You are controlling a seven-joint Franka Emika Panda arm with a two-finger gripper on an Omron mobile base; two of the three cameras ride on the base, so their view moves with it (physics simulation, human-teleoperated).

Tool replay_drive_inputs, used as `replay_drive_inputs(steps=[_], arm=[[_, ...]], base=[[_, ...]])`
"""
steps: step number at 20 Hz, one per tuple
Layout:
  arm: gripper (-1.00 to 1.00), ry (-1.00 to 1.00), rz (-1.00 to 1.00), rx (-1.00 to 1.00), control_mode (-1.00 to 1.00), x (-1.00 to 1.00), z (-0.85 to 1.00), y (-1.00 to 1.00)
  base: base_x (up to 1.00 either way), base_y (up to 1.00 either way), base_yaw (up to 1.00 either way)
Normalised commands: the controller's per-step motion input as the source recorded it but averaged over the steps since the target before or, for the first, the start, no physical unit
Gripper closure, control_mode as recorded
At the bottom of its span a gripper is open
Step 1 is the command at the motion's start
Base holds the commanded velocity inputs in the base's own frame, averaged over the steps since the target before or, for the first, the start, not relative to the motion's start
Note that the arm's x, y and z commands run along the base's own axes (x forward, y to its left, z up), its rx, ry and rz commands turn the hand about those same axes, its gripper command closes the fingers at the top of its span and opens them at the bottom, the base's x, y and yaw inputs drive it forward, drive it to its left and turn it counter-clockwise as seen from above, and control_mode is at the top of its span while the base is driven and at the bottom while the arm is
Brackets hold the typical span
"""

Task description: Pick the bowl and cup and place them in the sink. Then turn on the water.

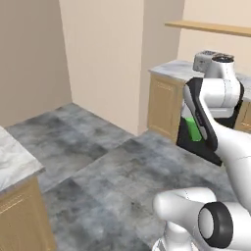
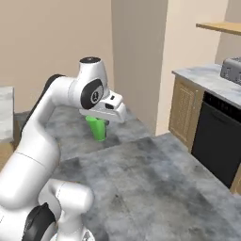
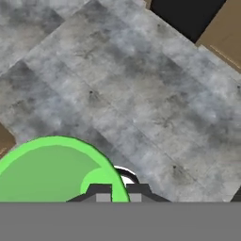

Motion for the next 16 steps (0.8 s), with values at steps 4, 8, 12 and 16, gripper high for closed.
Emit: replay_drive_inputs(steps=[4,8,12,16], arm=[[1.00,0.00,0.00,0.00,1.00,0.00,0.00,0.00],[1.00,0.00,0.00,0.00,1.00,0.00,0.00,0.00],[1.00,0.00,0.00,0.00,1.00,0.00,0.00,0.00],[1.00,0.00,0.00,0.00,1.00,0.00,0.00,0.00]], base=[[0.00,0.00,-0.82],[0.00,0.00,-0.84],[0.01,0.00,-0.84],[0.19,0.00,-0.80]])
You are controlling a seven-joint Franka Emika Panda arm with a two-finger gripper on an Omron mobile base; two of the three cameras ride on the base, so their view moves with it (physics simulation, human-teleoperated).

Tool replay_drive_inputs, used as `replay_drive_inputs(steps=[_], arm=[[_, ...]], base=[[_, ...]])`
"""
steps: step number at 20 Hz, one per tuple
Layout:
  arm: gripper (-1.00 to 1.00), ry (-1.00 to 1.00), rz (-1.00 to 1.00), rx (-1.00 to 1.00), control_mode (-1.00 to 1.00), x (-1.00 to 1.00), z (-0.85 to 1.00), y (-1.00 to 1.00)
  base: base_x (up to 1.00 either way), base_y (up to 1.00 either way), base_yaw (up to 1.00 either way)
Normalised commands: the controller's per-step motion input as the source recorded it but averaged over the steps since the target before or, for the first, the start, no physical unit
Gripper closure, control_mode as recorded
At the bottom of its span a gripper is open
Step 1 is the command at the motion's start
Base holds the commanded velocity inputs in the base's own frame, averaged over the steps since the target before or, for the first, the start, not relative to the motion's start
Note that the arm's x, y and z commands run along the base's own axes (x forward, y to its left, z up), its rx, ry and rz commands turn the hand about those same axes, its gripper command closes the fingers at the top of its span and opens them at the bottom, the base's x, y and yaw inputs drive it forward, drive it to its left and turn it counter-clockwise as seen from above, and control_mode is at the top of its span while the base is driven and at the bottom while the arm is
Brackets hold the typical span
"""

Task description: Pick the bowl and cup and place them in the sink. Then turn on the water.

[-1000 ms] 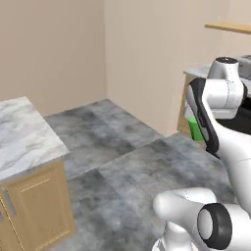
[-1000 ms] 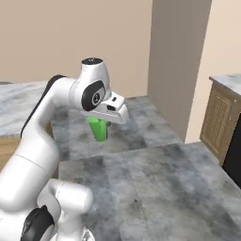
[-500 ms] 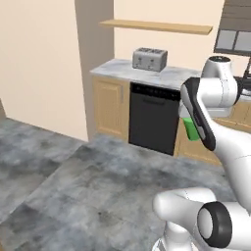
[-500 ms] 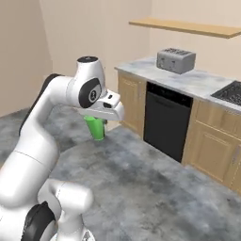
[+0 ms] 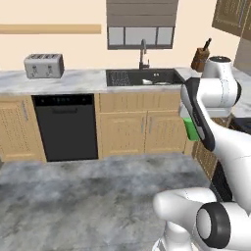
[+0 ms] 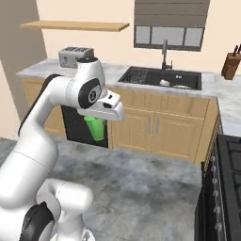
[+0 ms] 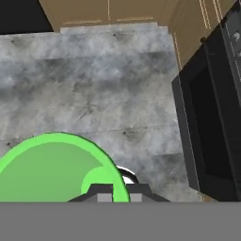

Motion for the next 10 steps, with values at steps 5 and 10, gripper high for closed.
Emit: replay_drive_inputs(steps=[5,10], arm=[[1.00,0.00,0.00,0.00,1.00,0.00,0.00,0.00],[1.00,0.00,0.00,0.00,1.00,0.00,0.00,0.00]], base=[[0.27,0.00,-0.69],[0.41,0.00,-0.51]])
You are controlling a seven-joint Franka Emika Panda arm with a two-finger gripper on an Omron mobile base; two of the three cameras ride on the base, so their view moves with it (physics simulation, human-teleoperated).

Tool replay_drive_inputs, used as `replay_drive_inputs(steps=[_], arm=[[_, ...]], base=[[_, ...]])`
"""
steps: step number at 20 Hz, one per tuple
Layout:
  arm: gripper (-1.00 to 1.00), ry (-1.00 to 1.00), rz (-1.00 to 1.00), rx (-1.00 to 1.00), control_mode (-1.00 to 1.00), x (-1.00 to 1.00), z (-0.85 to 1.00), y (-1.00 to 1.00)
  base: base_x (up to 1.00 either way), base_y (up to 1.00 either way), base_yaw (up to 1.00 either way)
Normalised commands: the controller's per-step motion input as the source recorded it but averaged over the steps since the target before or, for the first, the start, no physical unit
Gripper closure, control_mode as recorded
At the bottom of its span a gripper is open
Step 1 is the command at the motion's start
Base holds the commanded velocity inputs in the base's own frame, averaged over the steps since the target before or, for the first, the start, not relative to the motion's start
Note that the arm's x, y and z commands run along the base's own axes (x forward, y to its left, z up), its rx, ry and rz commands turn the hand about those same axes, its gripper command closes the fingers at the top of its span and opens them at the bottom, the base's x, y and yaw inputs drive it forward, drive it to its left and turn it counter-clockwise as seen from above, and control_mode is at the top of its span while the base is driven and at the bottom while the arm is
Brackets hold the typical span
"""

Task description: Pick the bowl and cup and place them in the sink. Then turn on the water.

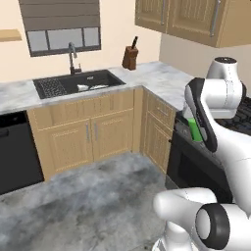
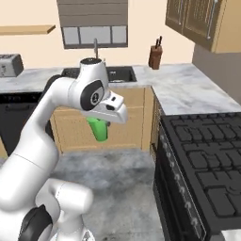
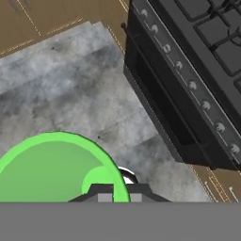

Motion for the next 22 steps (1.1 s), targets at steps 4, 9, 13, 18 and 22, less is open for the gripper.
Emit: replay_drive_inputs(steps=[4,9,13,18,22], arm=[[1.00,0.00,0.00,0.00,1.00,0.00,0.00,0.00],[1.00,0.00,0.00,0.00,1.00,0.00,0.00,0.00],[1.00,0.00,0.00,0.00,1.00,0.00,0.00,0.00],[1.00,0.00,0.00,0.00,1.00,0.00,0.00,0.00],[1.00,0.00,0.00,0.00,1.00,0.00,0.00,0.00]], base=[[0.65,0.13,-0.28],[0.92,0.03,0.03],[0.97,0.08,0.20],[1.00,0.06,0.20],[1.00,0.00,0.17]])
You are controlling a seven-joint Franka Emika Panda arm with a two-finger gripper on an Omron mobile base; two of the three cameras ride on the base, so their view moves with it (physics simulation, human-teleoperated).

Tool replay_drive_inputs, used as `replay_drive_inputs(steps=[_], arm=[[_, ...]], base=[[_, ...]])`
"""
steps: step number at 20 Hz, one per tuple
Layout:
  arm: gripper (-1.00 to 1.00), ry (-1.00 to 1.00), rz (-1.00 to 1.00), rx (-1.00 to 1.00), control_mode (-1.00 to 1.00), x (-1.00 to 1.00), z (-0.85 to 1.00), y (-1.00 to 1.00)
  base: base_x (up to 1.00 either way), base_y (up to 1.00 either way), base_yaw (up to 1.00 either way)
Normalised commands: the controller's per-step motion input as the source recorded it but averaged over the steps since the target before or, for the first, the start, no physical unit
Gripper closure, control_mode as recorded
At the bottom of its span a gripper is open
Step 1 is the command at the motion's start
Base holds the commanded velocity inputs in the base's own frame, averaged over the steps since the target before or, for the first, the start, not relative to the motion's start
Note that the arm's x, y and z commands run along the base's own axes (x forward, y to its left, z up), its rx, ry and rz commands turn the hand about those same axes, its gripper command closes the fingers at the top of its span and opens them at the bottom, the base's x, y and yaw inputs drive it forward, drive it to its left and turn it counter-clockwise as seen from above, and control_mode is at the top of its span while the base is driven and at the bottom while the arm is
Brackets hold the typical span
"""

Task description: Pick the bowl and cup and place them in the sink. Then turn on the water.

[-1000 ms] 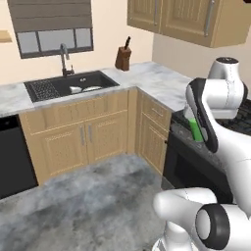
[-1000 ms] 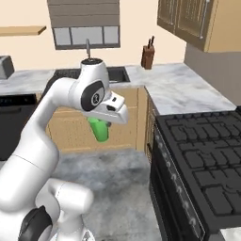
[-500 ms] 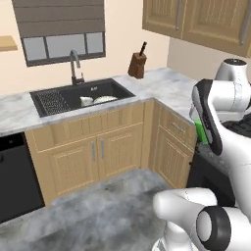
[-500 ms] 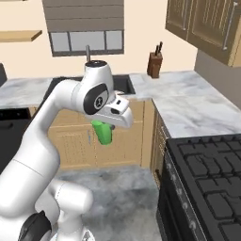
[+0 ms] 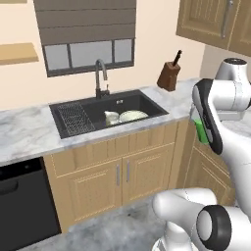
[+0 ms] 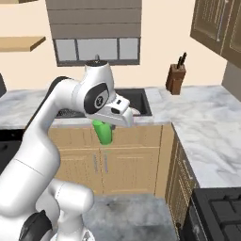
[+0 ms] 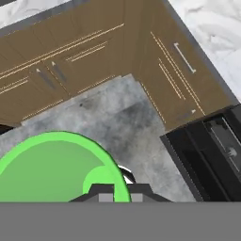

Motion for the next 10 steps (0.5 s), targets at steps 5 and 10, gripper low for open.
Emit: replay_drive_inputs(steps=[5,10], arm=[[1.00,0.00,0.00,0.00,1.00,0.00,0.00,0.00],[1.00,0.00,0.00,0.00,1.00,0.00,0.00,0.00]], base=[[1.00,0.00,0.16],[0.90,0.00,0.12]])
